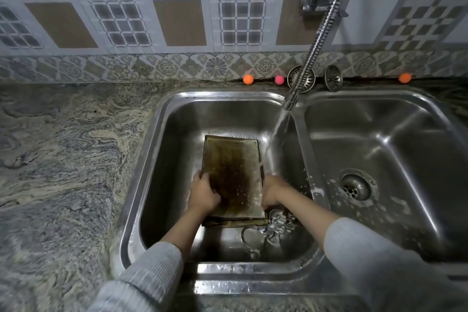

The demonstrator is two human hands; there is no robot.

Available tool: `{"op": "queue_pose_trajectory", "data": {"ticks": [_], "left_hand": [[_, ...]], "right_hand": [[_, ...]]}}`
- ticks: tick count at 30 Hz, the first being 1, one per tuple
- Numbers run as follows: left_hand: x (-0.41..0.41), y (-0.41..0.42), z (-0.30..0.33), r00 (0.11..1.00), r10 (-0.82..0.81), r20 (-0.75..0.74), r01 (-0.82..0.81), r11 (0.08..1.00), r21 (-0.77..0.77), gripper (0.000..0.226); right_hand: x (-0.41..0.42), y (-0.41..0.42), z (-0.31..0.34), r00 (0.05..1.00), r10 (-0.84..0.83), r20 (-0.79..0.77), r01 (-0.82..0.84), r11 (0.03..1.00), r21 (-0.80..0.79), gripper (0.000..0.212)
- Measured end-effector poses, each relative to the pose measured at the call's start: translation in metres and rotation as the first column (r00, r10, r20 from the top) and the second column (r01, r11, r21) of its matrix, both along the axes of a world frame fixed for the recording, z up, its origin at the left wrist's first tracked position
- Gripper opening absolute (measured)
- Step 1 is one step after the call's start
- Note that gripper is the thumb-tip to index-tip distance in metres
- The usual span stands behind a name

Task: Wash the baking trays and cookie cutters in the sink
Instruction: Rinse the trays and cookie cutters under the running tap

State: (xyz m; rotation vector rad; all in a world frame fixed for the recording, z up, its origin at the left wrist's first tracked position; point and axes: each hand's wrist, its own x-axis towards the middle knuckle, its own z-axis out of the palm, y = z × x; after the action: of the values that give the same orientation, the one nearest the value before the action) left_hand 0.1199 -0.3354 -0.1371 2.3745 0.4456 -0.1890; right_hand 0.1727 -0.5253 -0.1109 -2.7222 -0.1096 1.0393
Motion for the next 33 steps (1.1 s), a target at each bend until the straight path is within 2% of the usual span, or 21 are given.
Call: {"op": "queue_pose_trajectory", "data": {"ticks": [2,5,12,15,17,19,22,24,27,29,31,33], "left_hand": [[-0.002,-0.006,-0.001,1.0,-0.008,-0.016,0.008,1.0,0.008,0.052],[-0.001,-0.009,-0.004,0.999,-0.009,-0.036,0.009,1.0,0.021,0.054],[-0.001,-0.009,-0.003,0.995,-0.013,-0.096,0.015,1.0,0.026,0.057],[-0.001,-0.01,-0.002,0.993,-0.006,-0.12,0.012,0.999,0.05,0.054],[0.0,-0.013,0.0,0.993,0.002,-0.121,0.005,0.998,0.063,0.053],[0.0,-0.016,0.004,0.993,0.008,-0.116,0.001,0.997,0.079,0.052],[0.006,-0.025,0.012,0.999,-0.022,-0.047,0.024,0.999,0.04,0.057],[0.015,-0.037,0.022,0.998,-0.047,0.038,0.048,0.998,-0.031,0.056],[0.028,-0.059,0.044,0.995,-0.036,0.097,0.07,0.921,-0.383,0.041],[0.035,-0.073,0.059,0.989,-0.044,0.143,0.114,0.843,-0.526,0.032],[0.043,-0.083,0.069,0.972,-0.026,0.235,0.161,0.802,-0.575,0.026],[0.049,-0.093,0.075,0.965,0.022,0.26,0.148,0.772,-0.618,0.026]], "right_hand": [[-0.007,-0.004,0.012,0.971,0.217,-0.095,-0.231,0.959,-0.166,0.072],[-0.018,-0.006,0.016,0.904,0.378,-0.199,-0.422,0.861,-0.283,0.085],[-0.036,-0.007,0.015,0.858,0.476,-0.195,-0.514,0.794,-0.325,0.061],[-0.031,-0.007,0.025,0.873,0.457,-0.17,-0.488,0.818,-0.305,0.059],[-0.021,-0.01,0.034,0.918,0.368,-0.144,-0.393,0.888,-0.239,0.064],[-0.006,-0.016,0.045,0.968,0.214,-0.128,-0.226,0.97,-0.09,0.069],[0.017,-0.026,0.061,0.999,-0.027,-0.034,0.032,0.983,0.18,0.052],[0.028,-0.029,0.065,0.965,-0.26,-0.043,0.254,0.874,0.415,0.043],[0.04,-0.027,0.062,0.817,-0.556,-0.153,0.503,0.557,0.66,0.043],[0.045,-0.024,0.057,0.739,-0.626,-0.25,0.566,0.375,0.734,0.046],[0.048,-0.023,0.055,0.709,-0.652,-0.268,0.576,0.317,0.753,0.046],[0.049,-0.023,0.052,0.688,-0.677,-0.261,0.578,0.294,0.761,0.039]]}}
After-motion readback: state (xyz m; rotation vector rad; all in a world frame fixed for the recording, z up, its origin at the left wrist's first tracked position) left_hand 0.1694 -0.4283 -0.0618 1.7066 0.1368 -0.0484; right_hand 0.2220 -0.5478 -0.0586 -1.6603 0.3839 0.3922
